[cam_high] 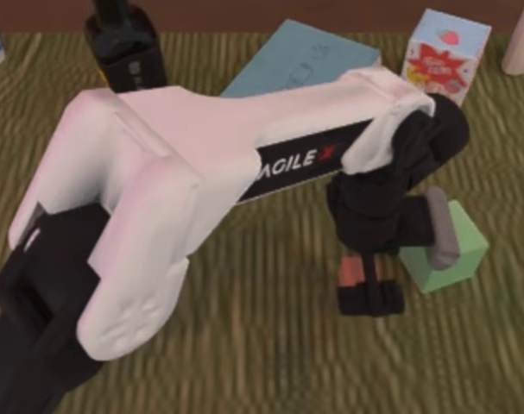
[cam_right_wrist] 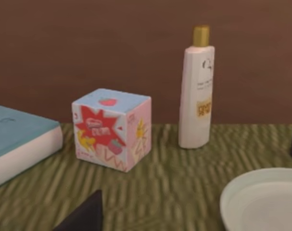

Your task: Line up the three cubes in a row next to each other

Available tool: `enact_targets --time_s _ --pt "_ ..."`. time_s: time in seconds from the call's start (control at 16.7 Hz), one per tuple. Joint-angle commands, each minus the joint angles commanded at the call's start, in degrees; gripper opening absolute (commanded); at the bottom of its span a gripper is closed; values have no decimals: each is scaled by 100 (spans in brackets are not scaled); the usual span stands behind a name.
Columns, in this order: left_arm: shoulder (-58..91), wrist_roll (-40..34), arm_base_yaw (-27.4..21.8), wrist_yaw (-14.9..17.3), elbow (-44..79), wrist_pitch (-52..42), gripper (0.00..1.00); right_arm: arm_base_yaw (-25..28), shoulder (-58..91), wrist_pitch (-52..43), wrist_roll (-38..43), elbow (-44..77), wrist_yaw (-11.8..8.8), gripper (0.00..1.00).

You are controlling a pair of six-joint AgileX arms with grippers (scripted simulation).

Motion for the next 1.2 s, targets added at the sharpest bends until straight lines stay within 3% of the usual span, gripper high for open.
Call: enact_targets --time_s 0.42,0.84,1.2 --pt "-12 6 17 -4 99 -100 100 0 0 0 0 0 0 100" --pt "-124 -2 125 -2 1314 -1441 100 0 0 0 0 0 0 100" --pt "-146 -21 179 -5 1293 -1450 100 0 0 0 0 0 0 100"
